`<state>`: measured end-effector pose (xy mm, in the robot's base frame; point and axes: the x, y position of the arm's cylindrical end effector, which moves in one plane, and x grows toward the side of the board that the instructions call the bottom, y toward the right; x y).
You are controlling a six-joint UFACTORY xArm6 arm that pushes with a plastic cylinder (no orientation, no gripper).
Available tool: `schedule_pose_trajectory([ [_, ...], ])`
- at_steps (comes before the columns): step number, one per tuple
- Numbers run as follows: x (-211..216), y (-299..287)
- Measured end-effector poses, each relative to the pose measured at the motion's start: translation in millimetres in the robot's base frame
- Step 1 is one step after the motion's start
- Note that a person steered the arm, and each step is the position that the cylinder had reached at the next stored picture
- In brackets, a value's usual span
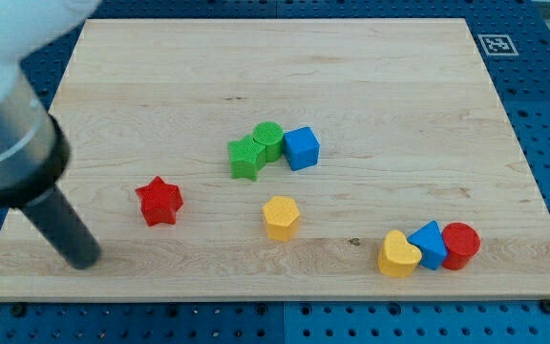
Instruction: Move the red star towards green star
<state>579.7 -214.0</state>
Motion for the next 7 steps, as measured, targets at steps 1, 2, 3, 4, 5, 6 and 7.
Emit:
schedule_pose_trajectory([
  [1,-39.3,-15.9],
  [2,-72.8,-9.2],
  [3,-66.0,14.8],
  [4,-31.6,17.8],
  [5,-23.4,37.6],
  [6,-40.7,71.2],
  [7,-69.6,113.4],
])
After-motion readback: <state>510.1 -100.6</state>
